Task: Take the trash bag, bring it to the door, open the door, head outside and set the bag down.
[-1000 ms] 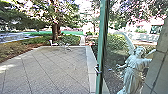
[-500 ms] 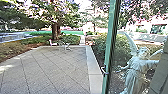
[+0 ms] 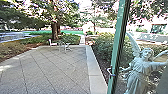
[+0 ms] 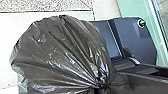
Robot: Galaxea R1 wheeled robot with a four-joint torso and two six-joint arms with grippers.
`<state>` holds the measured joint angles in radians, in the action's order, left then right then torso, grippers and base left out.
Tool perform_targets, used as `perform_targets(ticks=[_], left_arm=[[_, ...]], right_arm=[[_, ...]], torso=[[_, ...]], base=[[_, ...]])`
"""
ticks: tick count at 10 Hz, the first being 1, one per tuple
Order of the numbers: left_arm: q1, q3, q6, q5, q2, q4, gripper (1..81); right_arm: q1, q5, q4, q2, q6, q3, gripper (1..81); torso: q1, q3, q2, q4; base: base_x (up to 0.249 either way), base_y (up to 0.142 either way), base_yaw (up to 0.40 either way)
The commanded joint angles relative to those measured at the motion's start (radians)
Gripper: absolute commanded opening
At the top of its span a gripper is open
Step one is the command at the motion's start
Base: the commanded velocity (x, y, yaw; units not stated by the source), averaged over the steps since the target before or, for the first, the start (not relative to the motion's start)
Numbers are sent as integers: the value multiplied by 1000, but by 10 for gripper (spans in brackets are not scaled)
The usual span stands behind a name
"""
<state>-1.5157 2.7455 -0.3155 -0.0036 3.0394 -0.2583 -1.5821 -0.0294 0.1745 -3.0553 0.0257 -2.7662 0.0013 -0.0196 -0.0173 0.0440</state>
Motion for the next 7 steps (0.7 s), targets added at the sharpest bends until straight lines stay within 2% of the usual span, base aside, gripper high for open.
perform_targets(ticks=[1,7], left_arm=[[56,-1,-4,53,0,1,10],[58,-1,-4,53,0,-1,10]], right_arm=[[49,-64,0,1,-3,4,811],[53,-64,0,1,-1,2,811]], torso=[[0,0,0,0],[0,0,0,0]], base=[[119,0,0],[124,0,0]])
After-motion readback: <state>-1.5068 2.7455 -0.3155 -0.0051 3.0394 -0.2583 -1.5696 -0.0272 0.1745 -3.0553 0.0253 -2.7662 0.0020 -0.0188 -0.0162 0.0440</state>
